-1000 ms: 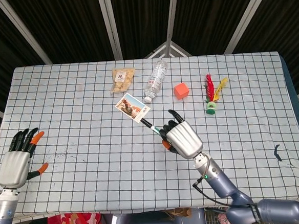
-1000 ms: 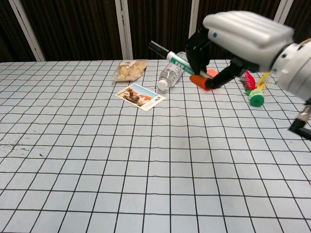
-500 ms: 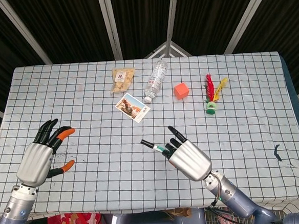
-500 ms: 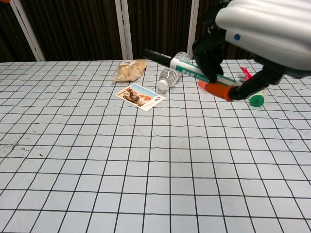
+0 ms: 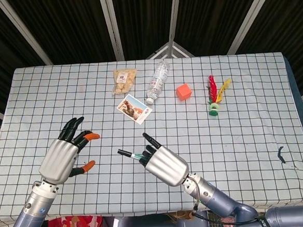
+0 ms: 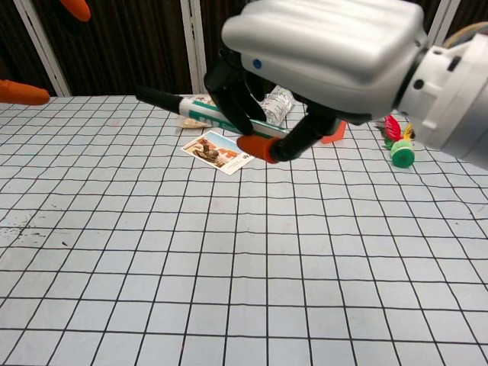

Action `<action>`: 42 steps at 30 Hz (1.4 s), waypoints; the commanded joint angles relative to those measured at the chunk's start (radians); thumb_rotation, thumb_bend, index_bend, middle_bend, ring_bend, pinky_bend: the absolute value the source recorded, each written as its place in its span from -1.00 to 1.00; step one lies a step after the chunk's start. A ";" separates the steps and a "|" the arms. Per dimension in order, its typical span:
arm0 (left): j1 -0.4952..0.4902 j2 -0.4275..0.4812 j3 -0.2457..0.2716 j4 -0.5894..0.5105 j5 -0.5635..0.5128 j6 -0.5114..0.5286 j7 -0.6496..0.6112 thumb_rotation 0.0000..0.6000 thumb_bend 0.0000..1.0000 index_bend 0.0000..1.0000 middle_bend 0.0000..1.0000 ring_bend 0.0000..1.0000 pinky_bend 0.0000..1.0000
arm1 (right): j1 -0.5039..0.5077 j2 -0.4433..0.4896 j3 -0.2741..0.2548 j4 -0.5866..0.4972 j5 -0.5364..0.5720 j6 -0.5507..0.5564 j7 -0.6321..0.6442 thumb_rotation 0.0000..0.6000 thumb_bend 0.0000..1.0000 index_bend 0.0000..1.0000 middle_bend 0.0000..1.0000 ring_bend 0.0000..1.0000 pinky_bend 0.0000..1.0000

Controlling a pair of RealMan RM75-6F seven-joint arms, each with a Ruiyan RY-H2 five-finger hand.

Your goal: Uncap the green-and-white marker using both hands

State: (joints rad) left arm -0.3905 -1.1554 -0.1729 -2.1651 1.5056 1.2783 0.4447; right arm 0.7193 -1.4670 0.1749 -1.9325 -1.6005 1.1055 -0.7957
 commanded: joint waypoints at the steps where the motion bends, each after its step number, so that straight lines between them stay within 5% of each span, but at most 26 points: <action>1: -0.018 -0.024 -0.007 0.012 -0.026 -0.017 0.023 1.00 -0.48 -0.36 -0.34 -1.00 -1.00 | 0.026 -0.019 0.028 -0.002 0.024 -0.025 -0.020 1.00 0.32 0.20 0.39 0.01 -0.64; 10: -0.054 -0.095 -0.016 0.074 -0.044 -0.027 0.014 1.00 -0.29 -0.30 -0.31 -1.00 -1.00 | 0.049 -0.050 0.041 0.061 0.059 -0.038 0.001 1.00 0.32 0.20 0.39 0.01 -0.64; 42: -0.124 -0.231 -0.022 0.185 -0.050 -0.017 0.010 1.00 -0.22 -0.02 -0.16 -0.97 -1.00 | 0.058 -0.040 0.032 0.071 0.046 -0.002 0.037 1.00 0.32 0.20 0.39 0.01 -0.64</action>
State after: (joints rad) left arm -0.5141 -1.3848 -0.1939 -1.9814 1.4565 1.2598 0.4530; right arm 0.7772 -1.5072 0.2070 -1.8614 -1.5546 1.1031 -0.7588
